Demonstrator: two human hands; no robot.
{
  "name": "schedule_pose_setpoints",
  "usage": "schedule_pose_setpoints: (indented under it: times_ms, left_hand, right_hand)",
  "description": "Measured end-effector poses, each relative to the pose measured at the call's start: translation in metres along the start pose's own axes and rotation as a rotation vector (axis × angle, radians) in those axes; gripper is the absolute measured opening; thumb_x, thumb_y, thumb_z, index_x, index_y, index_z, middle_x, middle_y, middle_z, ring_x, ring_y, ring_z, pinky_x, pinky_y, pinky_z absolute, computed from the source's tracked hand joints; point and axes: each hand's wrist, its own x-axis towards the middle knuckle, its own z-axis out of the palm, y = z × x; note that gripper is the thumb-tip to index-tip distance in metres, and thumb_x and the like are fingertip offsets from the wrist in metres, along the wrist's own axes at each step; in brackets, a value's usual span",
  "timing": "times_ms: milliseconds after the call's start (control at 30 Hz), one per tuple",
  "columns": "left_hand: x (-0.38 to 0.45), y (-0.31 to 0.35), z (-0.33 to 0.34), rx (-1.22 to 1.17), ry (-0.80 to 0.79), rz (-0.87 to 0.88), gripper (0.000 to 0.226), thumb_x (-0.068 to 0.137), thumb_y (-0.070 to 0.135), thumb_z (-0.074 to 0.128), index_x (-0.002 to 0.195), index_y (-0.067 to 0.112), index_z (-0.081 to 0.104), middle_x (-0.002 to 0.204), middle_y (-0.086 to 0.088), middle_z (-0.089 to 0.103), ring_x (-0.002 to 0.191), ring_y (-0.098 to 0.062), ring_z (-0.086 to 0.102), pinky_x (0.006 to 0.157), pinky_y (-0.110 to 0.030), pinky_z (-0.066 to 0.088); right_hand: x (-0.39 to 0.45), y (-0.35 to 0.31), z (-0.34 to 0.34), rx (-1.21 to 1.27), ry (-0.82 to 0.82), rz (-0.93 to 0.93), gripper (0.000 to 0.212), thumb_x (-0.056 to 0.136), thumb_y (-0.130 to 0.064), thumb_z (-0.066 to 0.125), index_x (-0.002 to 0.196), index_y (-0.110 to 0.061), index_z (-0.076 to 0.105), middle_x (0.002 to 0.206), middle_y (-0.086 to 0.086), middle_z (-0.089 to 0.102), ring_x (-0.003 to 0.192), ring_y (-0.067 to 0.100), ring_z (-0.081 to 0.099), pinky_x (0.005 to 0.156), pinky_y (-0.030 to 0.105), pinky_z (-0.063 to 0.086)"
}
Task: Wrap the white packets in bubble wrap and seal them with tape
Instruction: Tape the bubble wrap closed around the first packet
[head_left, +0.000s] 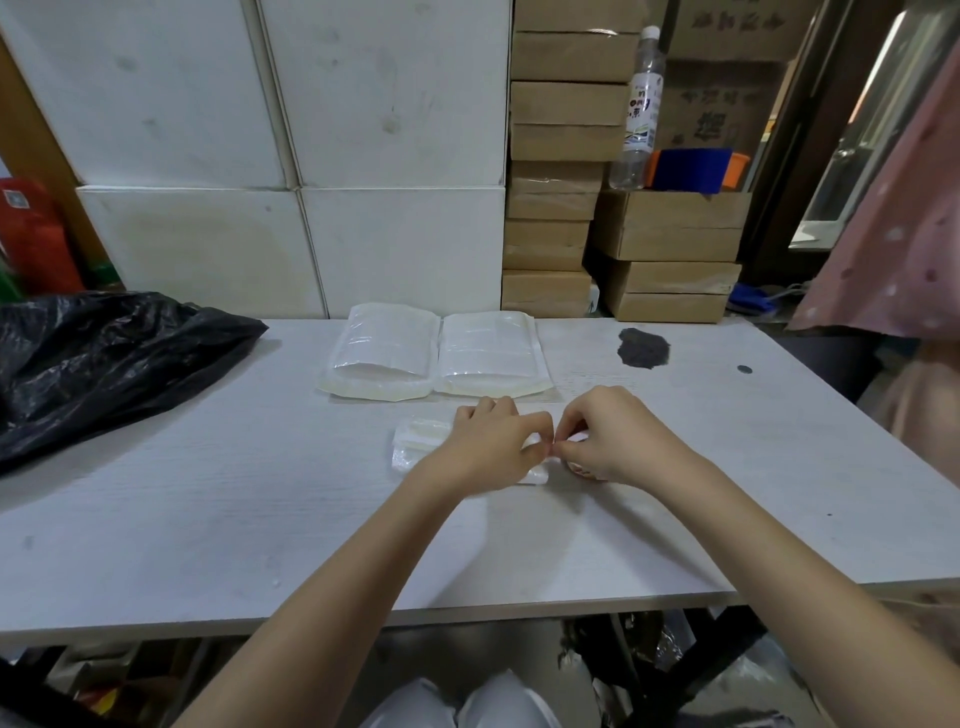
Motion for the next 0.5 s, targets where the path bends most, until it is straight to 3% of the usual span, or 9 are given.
schedule_pose_setpoints:
  times_ms: [67, 167, 367, 500]
  left_hand:
    - [0.0, 0.001, 0.0, -0.035, 0.004, -0.001, 0.019, 0.096, 0.036, 0.04, 0.105, 0.033, 0.057, 0.096, 0.0, 0.038, 0.111, -0.025, 0.039, 0.099, -0.037, 0.024]
    - [0.0, 0.002, 0.002, -0.04, 0.012, -0.009, 0.021, 0.096, 0.036, 0.04, 0.107, 0.035, 0.058, 0.097, 0.0, 0.038, 0.111, -0.024, 0.038, 0.1, -0.037, 0.023]
    - [0.003, 0.004, 0.005, -0.091, 0.047, -0.029, 0.02, 0.096, 0.034, 0.04, 0.103, 0.031, 0.058, 0.099, 0.001, 0.039, 0.112, -0.023, 0.041, 0.104, -0.038, 0.023]
    - [0.004, 0.004, 0.004, -0.148, 0.065, -0.053, 0.019, 0.095, 0.032, 0.041, 0.1, 0.03, 0.059, 0.099, 0.002, 0.04, 0.113, -0.02, 0.044, 0.105, -0.038, 0.021]
  right_hand:
    - [-0.002, 0.0, 0.0, -0.007, 0.002, -0.003, 0.013, 0.082, -0.017, 0.061, 0.08, -0.017, 0.074, 0.075, -0.003, 0.068, 0.079, 0.018, 0.059, 0.064, 0.026, 0.042]
    - [-0.005, 0.001, 0.002, -0.065, 0.005, -0.006, 0.014, 0.085, -0.022, 0.059, 0.086, -0.021, 0.073, 0.088, -0.005, 0.07, 0.083, 0.015, 0.056, 0.064, 0.024, 0.036]
    - [-0.009, 0.0, 0.007, -0.132, 0.082, -0.012, 0.016, 0.089, -0.022, 0.051, 0.097, -0.021, 0.065, 0.104, -0.005, 0.064, 0.101, 0.018, 0.059, 0.075, 0.029, 0.043]
    - [-0.014, 0.006, 0.017, -0.085, 0.125, -0.067, 0.011, 0.093, -0.022, 0.047, 0.097, -0.018, 0.056, 0.099, -0.004, 0.053, 0.092, 0.021, 0.057, 0.07, 0.028, 0.031]
